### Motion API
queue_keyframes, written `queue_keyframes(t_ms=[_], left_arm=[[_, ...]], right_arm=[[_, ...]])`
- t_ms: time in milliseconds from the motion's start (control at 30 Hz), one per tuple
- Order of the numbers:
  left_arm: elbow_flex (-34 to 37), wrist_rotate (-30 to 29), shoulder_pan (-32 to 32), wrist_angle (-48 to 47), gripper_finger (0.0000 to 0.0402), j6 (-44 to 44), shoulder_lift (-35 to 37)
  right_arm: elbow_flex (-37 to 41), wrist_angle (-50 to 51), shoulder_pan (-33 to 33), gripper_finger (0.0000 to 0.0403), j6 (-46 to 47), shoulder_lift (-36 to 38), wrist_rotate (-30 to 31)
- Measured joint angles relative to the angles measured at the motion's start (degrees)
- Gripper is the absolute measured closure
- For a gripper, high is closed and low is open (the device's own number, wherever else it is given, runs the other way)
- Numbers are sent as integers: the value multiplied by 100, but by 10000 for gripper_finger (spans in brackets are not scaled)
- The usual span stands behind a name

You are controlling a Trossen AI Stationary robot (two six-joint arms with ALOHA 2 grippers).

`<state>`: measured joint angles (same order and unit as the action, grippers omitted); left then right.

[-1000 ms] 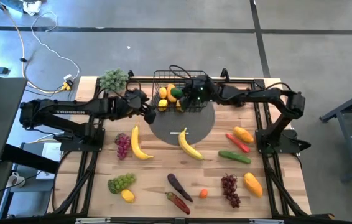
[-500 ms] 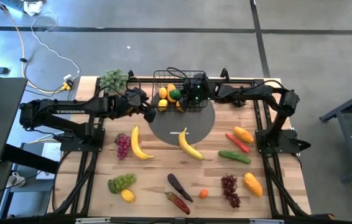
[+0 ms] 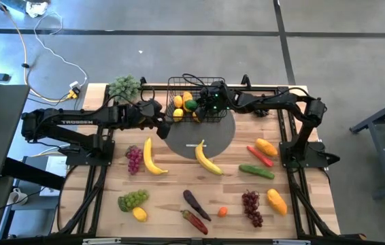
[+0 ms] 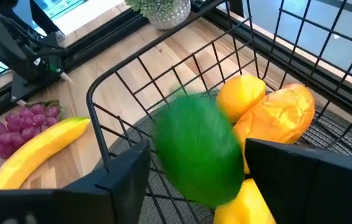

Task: Build produce basket
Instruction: Put the green lime into the black wire basket, then put the yellow lemon into the black wire basket

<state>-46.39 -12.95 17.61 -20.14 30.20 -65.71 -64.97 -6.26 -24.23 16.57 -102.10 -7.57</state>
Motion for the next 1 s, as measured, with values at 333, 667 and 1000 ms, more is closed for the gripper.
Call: queue_keyframes(t_ms=[333, 667, 1000], left_arm=[[2, 607, 0, -511, 99, 282, 0], [2, 2144, -16, -794, 102, -223, 0], [2, 3043, -564, -1208, 102, -1589, 0]], right_arm=[[-340, 62, 26, 148, 147, 0, 48], [-931, 1072, 26, 148, 150, 0, 199], [-1363, 2150, 342, 148, 860, 15, 418]])
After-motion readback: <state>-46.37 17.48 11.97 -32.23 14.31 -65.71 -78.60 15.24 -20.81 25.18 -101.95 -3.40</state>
